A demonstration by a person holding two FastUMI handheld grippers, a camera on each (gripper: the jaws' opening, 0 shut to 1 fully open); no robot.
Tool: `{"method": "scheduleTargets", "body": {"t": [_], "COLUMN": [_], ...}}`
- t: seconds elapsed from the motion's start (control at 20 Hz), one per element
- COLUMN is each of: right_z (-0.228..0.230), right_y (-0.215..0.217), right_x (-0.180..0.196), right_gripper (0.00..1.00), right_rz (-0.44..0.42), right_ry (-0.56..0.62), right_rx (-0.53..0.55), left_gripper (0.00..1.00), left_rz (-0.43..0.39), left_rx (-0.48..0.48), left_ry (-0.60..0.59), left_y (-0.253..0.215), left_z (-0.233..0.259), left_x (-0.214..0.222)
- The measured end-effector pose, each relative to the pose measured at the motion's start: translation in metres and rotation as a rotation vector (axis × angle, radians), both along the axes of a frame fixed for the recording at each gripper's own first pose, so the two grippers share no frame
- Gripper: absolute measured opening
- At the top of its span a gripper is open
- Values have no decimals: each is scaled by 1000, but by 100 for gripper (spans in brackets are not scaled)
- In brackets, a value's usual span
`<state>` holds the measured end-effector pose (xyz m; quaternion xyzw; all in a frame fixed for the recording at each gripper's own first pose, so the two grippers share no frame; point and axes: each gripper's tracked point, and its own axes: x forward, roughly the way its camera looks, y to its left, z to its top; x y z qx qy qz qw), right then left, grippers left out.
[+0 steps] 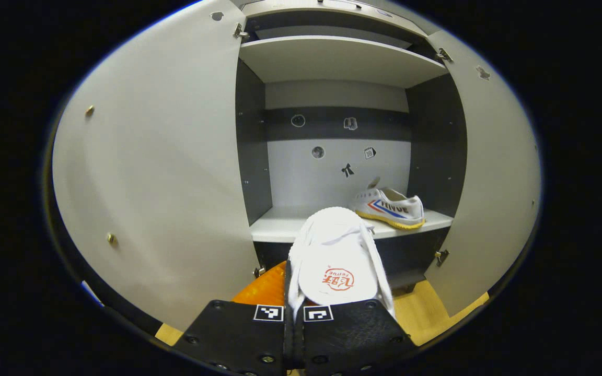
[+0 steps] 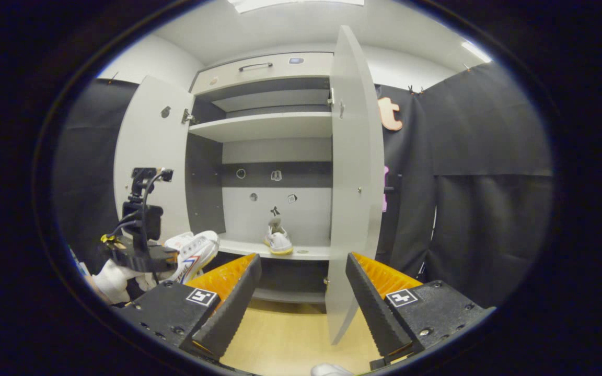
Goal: Grab one shoe with the right hand and put it into the shoe cabinet, grab the other shoe with the left hand and put it into the shoe cabinet; then close the right door with the right hand and the left door with the left hand.
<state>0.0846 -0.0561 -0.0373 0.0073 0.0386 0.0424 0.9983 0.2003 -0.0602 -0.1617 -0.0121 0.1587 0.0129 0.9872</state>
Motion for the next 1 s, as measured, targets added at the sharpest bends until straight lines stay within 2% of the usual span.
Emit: {"method": "scheduleTargets", "body": {"t": [0.2, 0.4, 0.75, 0.95, 1.0], "right_z": [3, -1, -1, -6, -6], "right_y": [-6, -8, -16, -17, -17], "right_x": [8, 13, 15, 13, 12], "right_gripper": [100, 100, 100, 100, 100], "right_rz": [7, 28, 28, 26, 25], "right_ry": [-6, 10, 12, 26, 27], "right_rx": [-7, -5, -10, -32, -34], "left_gripper": [0, 0, 0, 0, 11], "left_rz": [6, 4, 32, 49, 52], "left_rx": [10, 24, 50, 55, 52], "left_ry": [-41, -36, 72, 165, 182], "left_y": [-6, -22, -23, -17, -16], "left_z": [32, 35, -1, -26, -30], "left_x": [48, 97, 184, 213, 219]}}
